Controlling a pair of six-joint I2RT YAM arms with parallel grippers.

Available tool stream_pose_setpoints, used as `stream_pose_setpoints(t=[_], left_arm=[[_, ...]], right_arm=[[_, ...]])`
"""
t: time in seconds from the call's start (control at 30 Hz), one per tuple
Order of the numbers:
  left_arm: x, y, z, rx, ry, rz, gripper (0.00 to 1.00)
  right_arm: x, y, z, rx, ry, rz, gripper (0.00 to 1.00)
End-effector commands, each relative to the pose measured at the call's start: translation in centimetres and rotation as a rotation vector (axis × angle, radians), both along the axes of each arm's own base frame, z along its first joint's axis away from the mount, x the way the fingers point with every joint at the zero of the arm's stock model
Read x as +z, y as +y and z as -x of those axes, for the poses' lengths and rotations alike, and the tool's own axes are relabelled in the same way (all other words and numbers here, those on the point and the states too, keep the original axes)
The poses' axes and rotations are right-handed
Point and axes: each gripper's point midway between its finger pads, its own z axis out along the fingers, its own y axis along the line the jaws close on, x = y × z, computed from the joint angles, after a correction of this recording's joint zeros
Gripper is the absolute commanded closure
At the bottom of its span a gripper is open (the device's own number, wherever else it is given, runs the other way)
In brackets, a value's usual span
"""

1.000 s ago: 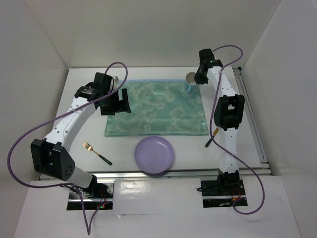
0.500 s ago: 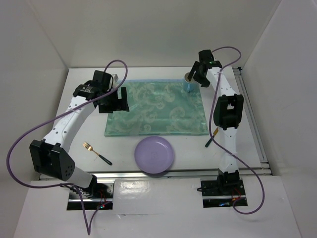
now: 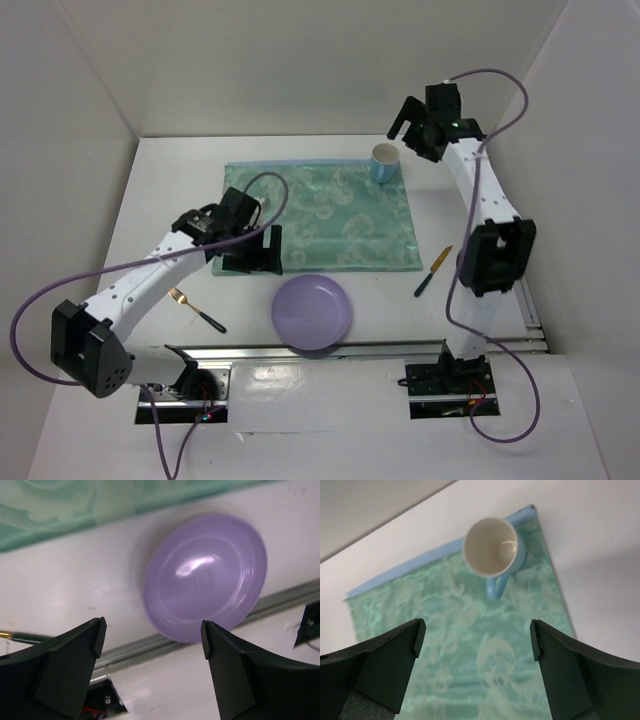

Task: Set the dinner table for one person

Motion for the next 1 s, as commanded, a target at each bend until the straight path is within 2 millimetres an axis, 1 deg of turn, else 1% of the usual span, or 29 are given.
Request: stream_pose_setpoints(t=[0.0,0.03,0.07,0.1,0.13,0.17,0.2,0.23,0.27,0.3,0.37,0.4,0.43,0.47,0.5,0.53,0.57,0.6,0.63,0.67,0.7,0.73,0.77,0.8,0.83,0.87,0.9,0.93,0.97], left_arm=[[-0.6,-1.2,2.5,-0.003,0.011,0.033,0.05],[-2.6,-1.5,4.3,-0.016,0.068,0.033,0.07],[-3.7,-1.8,5.1,-0.021,0.097,0.04,0.07],[-4.2,-2.5,5.1,-0.025,0.084,0.071,0.09],[-6.1,-2.3,6.2,0.008,0.133,0.066,0.11],[-6.7,-2.5,6.4,0.021,0.14,0.074,0.13],[-7.2,-2.8,6.7,0.026,0.146,0.08,0.15],[-7.6,-2.9,6.1,0.065,0.126,0.088,0.18],[-8.5,-2.7,6.5,0.082,0.149,0.079,0.21],[-8.8,-2.7,6.4,0.082,0.143,0.084,0.22],[-10.3,-3.5,6.6,0.064,0.148,0.095,0.23],[-10.9,-3.7,6.7,0.059,0.157,0.1,0.23],[-12.2,-3.6,6.8,0.062,0.184,0.079,0.25],[-12.7,-3.7,6.7,0.063,0.193,0.071,0.27],[-13.2,-3.9,6.9,0.042,0.199,0.061,0.29],[-13.6,-3.8,7.0,0.044,0.214,0.049,0.33],[-14.1,-4.0,7.0,0.039,0.218,0.029,0.44],[-14.3,-3.9,7.1,0.039,0.225,0.023,0.52],[-14.3,-4.0,7.2,0.034,0.219,0.016,0.61],[-14.0,-4.2,6.6,0.038,0.209,0.011,0.72],[-13.8,-4.2,6.7,0.034,0.208,-0.001,0.95],[-13.3,-3.9,7.3,0.026,0.221,-0.029,1.0],[-12.6,-3.9,7.4,0.021,0.212,-0.041,1.0],[-10.9,-4.6,6.7,0.003,0.166,-0.043,1.0],[-9.2,-4.6,6.4,0.006,0.139,-0.03,1.0],[-8.3,-4.3,7.0,-0.019,0.148,-0.049,1.0],[-6.0,-4.8,5.9,-0.019,0.094,-0.034,1.0],[-4.7,-4.8,5.4,-0.012,0.07,-0.033,1.0],[-3.6,-4.5,4.4,0.013,0.045,-0.035,1.0]], right_arm=[[9.2,1.0,4.0,0.05,-0.226,-0.045,0.01],[9.2,1.3,6.2,0.061,-0.22,-0.045,0.01],[9.1,1.1,7.2,0.061,-0.215,-0.045,0.01],[8.9,1.4,8.3,0.07,-0.21,-0.045,0.01],[8.8,1.3,9.1,0.07,-0.207,-0.045,0.01],[8.6,1.4,10.9,0.079,-0.204,-0.045,0.01],[8.2,1.3,11.8,0.079,-0.189,-0.043,0.01],[8.2,1.2,12.5,0.074,-0.19,-0.051,0.01],[7.8,0.9,13.9,0.073,-0.178,-0.05,0.01],[7.6,0.8,14.5,0.073,-0.168,-0.048,0.01],[7.1,0.6,16.0,0.073,-0.152,-0.046,0.01],[7.0,0.5,16.3,0.073,-0.152,-0.046,0.01],[6.8,0.3,16.5,0.066,-0.149,-0.041,0.01],[6.2,0.3,16.9,0.065,-0.137,-0.039,0.01],[6.2,0.3,16.9,0.065,-0.137,-0.039,0.01],[5.7,0.5,17.1,0.075,-0.124,-0.044,0.01],[5.7,0.6,17.1,0.083,-0.123,-0.05,0.01],[5.0,0.9,17.1,0.095,-0.104,-0.057,0.01],[5.0,0.9,17.1,0.095,-0.104,-0.057,0.01],[5.0,0.9,17.1,0.088,-0.103,-0.065,0.01],[5.1,1.0,16.9,0.088,-0.103,-0.065,0.01],[5.1,1.0,16.9,0.088,-0.103,-0.065,0.01],[5.1,1.0,16.9,0.088,-0.103,-0.065,0.01],[5.5,1.0,16.8,0.089,-0.113,-0.066,0.01],[5.8,1.0,16.5,0.094,-0.119,-0.06,0.01],[5.6,0.8,16.6,0.087,-0.109,-0.053,0.01],[5.5,0.6,16.5,0.085,-0.1,-0.038,0.01],[5.5,0.5,16.1,0.078,-0.099,-0.032,0.01],[5.3,0.5,16.2,0.078,-0.09,-0.031,0.01]])
